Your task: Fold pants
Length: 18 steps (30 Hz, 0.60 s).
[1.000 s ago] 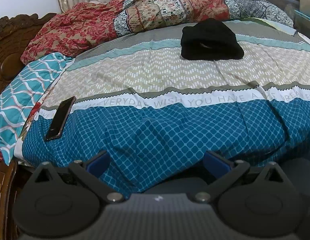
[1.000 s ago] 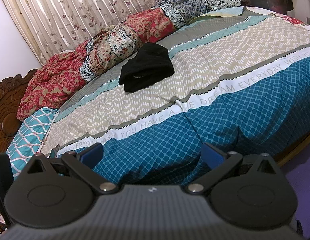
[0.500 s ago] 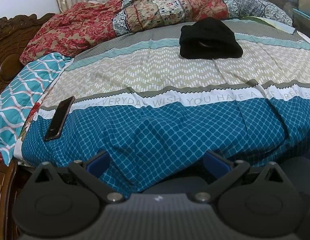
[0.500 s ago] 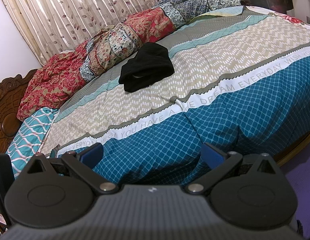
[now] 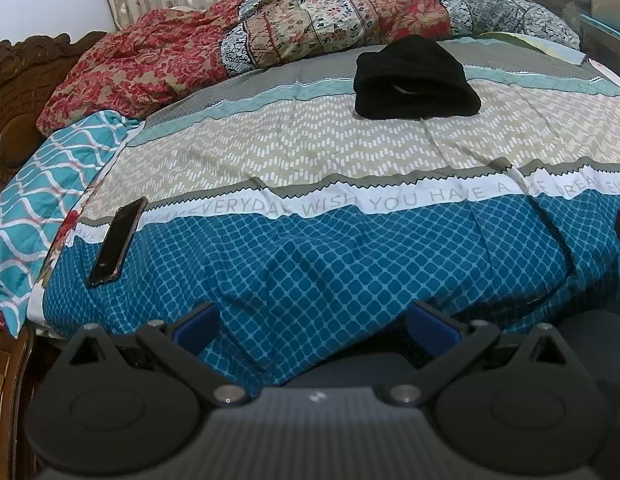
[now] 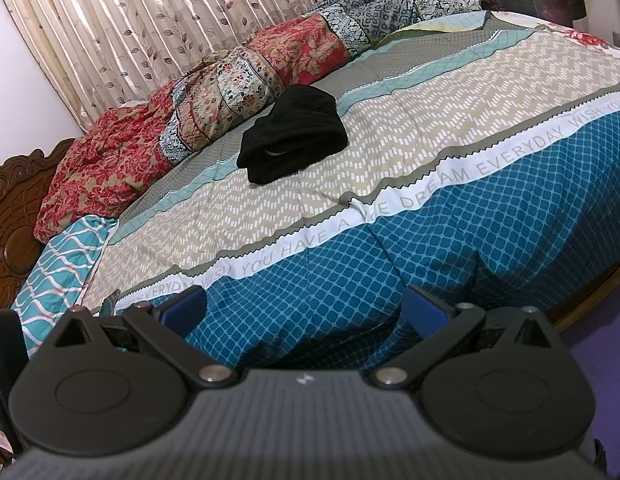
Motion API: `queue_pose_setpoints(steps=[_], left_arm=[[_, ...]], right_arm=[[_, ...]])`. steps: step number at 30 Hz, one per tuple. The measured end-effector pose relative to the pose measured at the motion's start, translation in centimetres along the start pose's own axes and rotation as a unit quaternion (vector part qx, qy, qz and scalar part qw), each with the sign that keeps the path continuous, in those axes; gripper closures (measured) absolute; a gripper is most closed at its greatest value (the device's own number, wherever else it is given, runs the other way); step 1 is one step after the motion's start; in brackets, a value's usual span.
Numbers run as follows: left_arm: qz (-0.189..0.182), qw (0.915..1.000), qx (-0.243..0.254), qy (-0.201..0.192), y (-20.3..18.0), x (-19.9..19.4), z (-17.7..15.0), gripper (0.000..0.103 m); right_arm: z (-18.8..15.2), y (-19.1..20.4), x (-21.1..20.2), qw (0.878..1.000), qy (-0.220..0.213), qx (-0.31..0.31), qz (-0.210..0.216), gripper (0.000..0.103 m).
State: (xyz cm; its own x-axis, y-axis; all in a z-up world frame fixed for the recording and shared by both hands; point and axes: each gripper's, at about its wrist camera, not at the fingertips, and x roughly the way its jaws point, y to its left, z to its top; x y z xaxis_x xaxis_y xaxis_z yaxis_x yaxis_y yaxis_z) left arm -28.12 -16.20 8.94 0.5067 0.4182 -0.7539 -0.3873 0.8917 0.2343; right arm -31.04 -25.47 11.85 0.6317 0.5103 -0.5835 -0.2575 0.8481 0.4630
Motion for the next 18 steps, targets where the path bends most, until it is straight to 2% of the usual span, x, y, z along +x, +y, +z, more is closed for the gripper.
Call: queue_pose_setpoints(steps=[18], left_arm=[[-0.009, 0.9999, 0.004, 0.011, -0.05, 0.31, -0.22, 0.000]], right_arm=[[-0.29, 0.29, 0.17, 1.000, 0.000, 0.005, -0.002, 0.000]])
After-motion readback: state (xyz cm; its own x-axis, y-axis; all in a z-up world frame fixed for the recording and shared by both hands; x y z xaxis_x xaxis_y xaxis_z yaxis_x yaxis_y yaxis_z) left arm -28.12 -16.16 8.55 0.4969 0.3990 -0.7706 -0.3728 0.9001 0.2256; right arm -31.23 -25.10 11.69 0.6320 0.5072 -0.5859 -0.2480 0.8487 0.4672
